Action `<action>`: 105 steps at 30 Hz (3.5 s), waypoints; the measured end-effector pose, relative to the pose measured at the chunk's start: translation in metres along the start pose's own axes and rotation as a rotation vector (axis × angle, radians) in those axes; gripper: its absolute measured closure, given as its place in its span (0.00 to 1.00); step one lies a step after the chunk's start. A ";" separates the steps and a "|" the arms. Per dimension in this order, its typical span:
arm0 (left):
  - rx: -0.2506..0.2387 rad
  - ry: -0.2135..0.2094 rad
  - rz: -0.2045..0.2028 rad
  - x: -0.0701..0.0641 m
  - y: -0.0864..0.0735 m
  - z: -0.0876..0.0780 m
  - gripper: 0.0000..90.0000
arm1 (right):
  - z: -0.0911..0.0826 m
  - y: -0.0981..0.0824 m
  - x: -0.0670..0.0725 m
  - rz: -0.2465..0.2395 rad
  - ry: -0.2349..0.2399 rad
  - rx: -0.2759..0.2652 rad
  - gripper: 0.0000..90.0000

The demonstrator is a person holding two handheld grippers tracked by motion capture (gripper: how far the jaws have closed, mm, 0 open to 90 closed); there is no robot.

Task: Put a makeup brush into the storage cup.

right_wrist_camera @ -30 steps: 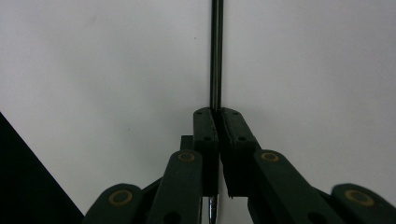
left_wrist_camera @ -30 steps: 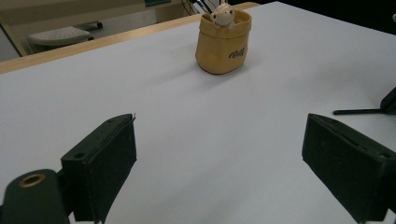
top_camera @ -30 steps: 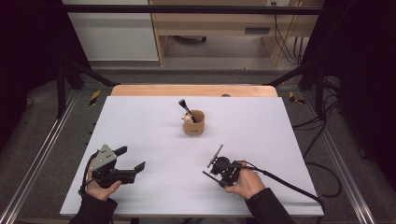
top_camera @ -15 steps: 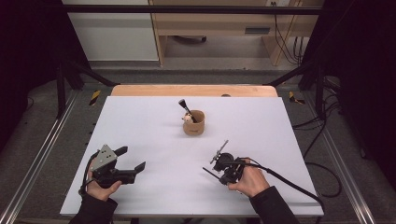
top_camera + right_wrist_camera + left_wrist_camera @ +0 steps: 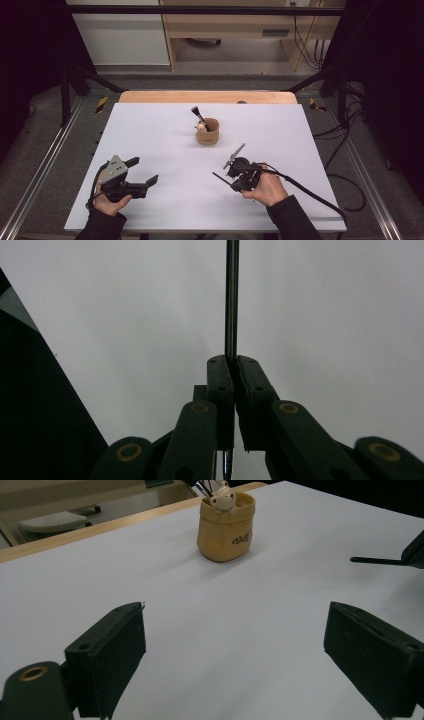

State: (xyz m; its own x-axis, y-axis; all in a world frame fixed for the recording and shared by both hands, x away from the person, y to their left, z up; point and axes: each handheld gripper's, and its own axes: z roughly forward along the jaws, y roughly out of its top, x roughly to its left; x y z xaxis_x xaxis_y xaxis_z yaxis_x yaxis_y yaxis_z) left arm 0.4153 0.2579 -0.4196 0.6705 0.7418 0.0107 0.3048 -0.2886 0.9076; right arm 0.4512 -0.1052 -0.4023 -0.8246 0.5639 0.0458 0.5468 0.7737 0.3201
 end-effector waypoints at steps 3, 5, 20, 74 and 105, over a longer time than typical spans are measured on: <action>0.002 -0.009 0.006 -0.002 0.001 0.000 0.10 | -0.004 0.003 -0.001 -0.017 -0.004 -0.017 0.95; 0.003 -0.013 0.013 -0.004 0.002 0.001 0.10 | -0.007 0.005 0.000 -0.009 0.000 -0.024 0.95; 0.007 -0.050 0.056 -0.017 0.014 0.004 0.10 | -0.019 0.018 0.001 -0.053 0.012 -0.072 0.95; 0.158 -0.148 0.467 -0.086 0.069 0.051 0.10 | -0.025 0.040 0.009 -0.151 0.105 -0.070 0.95; 0.186 -0.167 0.635 -0.107 0.068 0.068 0.13 | -0.022 0.044 0.010 -0.161 0.147 -0.076 0.95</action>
State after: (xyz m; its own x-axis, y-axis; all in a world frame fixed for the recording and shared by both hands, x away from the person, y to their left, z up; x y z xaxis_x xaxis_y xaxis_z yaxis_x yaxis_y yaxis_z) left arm 0.4102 0.1180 -0.3871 0.8485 0.2957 0.4388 -0.0804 -0.7476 0.6593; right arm 0.4633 -0.0719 -0.3670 -0.9156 0.3825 0.1238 0.3985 0.8232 0.4044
